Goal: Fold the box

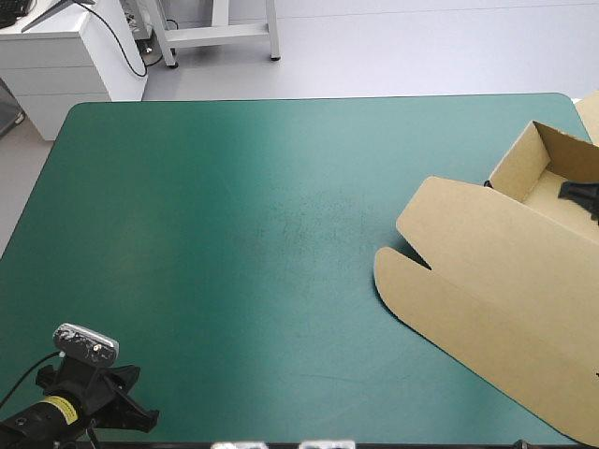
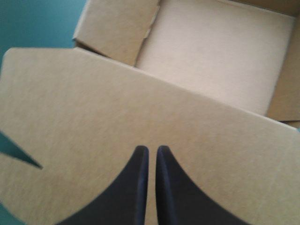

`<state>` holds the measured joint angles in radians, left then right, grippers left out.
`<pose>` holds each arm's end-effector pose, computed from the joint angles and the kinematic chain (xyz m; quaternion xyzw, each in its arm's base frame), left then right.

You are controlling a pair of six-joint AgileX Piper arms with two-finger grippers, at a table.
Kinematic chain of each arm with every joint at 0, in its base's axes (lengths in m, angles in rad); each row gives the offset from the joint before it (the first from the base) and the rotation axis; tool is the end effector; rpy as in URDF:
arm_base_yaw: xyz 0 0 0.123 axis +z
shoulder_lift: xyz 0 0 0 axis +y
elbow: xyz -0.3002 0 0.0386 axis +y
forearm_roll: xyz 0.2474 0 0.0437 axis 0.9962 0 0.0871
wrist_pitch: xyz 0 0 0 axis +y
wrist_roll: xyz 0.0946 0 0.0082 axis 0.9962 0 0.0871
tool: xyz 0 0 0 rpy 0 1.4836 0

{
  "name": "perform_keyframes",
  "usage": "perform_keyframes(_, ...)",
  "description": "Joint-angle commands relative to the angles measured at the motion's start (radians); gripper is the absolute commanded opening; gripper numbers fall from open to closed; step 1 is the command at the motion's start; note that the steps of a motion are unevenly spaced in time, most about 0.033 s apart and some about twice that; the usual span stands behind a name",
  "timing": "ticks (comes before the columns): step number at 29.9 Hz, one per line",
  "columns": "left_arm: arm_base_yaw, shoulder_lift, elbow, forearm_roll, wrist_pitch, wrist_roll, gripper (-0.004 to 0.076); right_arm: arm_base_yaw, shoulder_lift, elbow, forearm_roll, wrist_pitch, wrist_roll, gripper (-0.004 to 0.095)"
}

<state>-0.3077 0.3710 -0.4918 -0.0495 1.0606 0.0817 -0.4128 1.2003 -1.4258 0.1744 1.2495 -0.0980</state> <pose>0.0340 -0.0151 0.2696 0.1774 0.9190 -0.0639 0.3463 0.2027 -0.0717 0.4395 0.1487 0.9348 0.0058 0.3225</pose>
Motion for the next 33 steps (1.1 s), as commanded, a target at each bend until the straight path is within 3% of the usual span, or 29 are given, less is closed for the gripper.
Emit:
perform_keyframes(1, -0.003, 0.010, -0.024, -0.010, -0.049, -0.001, -0.0008, 0.119, -0.132, 0.049, -0.019, -0.010, -0.025, -0.0021)
perform_keyframes(8, -0.003, 0.010, -0.024, -0.010, -0.049, -0.001, -0.0008, 0.267, -0.343, 0.220, -0.064, -0.007, -0.025, -0.0021)
perform_keyframes(20, -0.003, 0.010, -0.024, -0.010, -0.041, -0.001, -0.0008, 0.269, -0.657, 0.550, -0.053, -0.101, -0.076, -0.0021)
perform_keyframes(33, -0.003, 0.010, -0.024, -0.010, -0.041, 0.007, -0.0008, 0.269, -0.840, 0.808, 0.111, -0.173, -0.212, -0.0021)
